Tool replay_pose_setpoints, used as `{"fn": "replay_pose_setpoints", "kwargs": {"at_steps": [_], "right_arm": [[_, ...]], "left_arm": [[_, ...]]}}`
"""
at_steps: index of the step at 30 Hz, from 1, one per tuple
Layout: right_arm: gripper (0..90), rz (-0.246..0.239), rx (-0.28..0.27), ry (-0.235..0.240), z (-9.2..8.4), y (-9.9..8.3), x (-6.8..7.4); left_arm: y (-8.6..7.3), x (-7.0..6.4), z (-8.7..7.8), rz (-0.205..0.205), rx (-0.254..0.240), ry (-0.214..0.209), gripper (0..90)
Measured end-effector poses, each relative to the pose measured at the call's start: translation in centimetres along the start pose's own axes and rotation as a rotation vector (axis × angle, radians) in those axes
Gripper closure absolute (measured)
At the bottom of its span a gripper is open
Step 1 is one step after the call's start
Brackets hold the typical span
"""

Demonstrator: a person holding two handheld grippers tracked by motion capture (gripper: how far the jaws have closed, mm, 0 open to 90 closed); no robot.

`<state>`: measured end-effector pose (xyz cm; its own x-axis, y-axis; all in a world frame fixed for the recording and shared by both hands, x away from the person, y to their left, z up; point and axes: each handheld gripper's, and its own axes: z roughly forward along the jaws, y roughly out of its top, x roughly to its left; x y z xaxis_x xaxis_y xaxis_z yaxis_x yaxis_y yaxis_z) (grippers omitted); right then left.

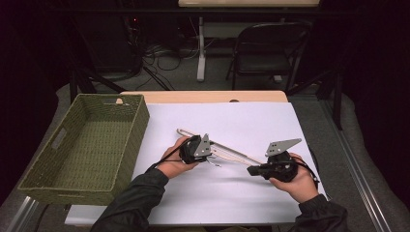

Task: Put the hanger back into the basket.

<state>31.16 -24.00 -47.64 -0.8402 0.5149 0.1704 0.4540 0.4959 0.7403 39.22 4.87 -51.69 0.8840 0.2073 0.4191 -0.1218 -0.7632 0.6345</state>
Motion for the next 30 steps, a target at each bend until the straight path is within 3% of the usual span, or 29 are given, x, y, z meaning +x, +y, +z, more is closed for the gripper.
{"fn": "replay_pose_setpoints", "kwargs": {"at_steps": [10, 17, 18, 19, 20, 23, 25, 28, 30], "right_arm": [[90.0, 0.039, -0.053, -0.015, -0.7, -1.4, -0.1], [90.0, 0.046, -0.071, -0.016, -0.8, -1.5, -0.2], [90.0, 0.045, -0.073, -0.017, -0.7, -1.5, -0.3], [90.0, 0.047, -0.073, -0.015, -0.7, -1.5, -0.3], [90.0, 0.045, -0.073, -0.015, -0.6, -1.5, -0.3], [90.0, 0.05, -0.076, -0.012, -0.4, -1.5, -0.3], [90.0, 0.05, -0.074, -0.015, -0.3, -1.6, -0.3], [90.0, 0.054, -0.073, -0.015, -0.3, -1.7, -0.3], [90.0, 0.056, -0.076, -0.018, -0.3, -1.8, -0.3]], "left_arm": [[1.1, 0.8, -0.5, 0.038, 0.046, 0.014, 75.7], [1.6, 1.8, -1.4, 0.009, 0.058, 0.024, 84.8], [1.7, 2.0, -1.6, -0.017, 0.065, 0.019, 85.9], [1.7, 2.5, -2.0, -0.077, 0.058, 0.014, 86.2], [1.7, 2.5, -2.0, -0.077, 0.058, 0.014, 86.3], [1.5, 3.2, -2.5, -0.138, 0.064, 0.015, 86.3], [1.4, 3.3, -2.6, -0.147, 0.07, 0.023, 86.4], [1.4, 3.6, -3.0, -0.207, 0.067, 0.014, 86.5], [1.4, 3.7, -3.0, -0.22, 0.067, 0.017, 86.5]]}}
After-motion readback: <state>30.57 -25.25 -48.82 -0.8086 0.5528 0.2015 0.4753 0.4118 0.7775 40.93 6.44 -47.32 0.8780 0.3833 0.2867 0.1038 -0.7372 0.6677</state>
